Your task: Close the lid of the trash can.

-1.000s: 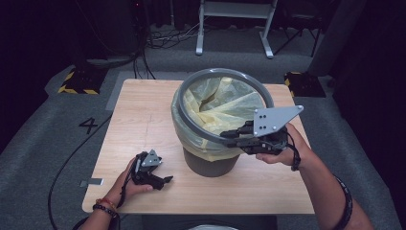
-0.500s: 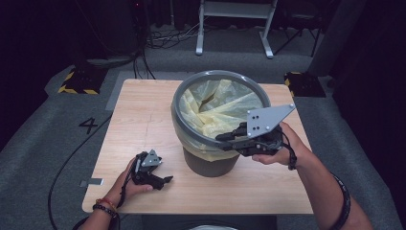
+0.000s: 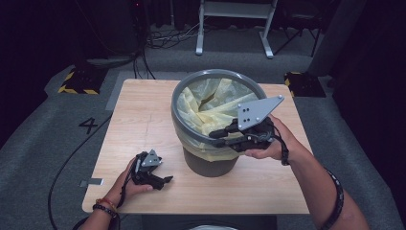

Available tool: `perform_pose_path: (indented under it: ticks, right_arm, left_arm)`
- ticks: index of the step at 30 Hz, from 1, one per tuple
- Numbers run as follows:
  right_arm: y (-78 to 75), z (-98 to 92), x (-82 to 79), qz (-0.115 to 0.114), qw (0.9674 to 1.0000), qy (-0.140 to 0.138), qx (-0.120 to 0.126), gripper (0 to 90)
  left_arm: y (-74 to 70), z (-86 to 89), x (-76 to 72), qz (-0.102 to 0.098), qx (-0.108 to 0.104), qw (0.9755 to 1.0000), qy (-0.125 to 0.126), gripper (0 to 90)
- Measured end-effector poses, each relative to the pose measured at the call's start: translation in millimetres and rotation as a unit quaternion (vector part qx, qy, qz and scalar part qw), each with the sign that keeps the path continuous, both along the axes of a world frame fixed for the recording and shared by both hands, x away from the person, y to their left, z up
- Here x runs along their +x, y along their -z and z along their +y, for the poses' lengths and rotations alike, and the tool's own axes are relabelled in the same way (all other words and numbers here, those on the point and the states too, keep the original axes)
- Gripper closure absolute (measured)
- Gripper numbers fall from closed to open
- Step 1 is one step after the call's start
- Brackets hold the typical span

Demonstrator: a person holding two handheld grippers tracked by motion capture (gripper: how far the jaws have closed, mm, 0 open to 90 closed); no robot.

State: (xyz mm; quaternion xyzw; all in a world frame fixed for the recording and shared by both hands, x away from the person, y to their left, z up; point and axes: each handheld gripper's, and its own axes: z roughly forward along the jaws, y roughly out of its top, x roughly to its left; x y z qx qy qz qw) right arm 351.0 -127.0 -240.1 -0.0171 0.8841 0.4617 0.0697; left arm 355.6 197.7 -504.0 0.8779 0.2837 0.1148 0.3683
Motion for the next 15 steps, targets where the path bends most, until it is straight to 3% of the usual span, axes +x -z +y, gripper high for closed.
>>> perform_pose_path:
  ticks: [4, 15]
  right_arm:
    - [0.3, 2.1, 2.5, 0.011, 0.9999, -0.001, 0.0, 76.1]
    - [0.3, 7.8, 3.4, 0.005, 0.9999, 0.0, -0.009, 75.0]
  left_arm:
    - [0.0, 0.0, 0.0, 0.0, 0.0, 1.0, 0.0, 13.9]
    - [0.0, 0.0, 0.0, 0.0, 0.0, 1.0, 0.0, 14.0]
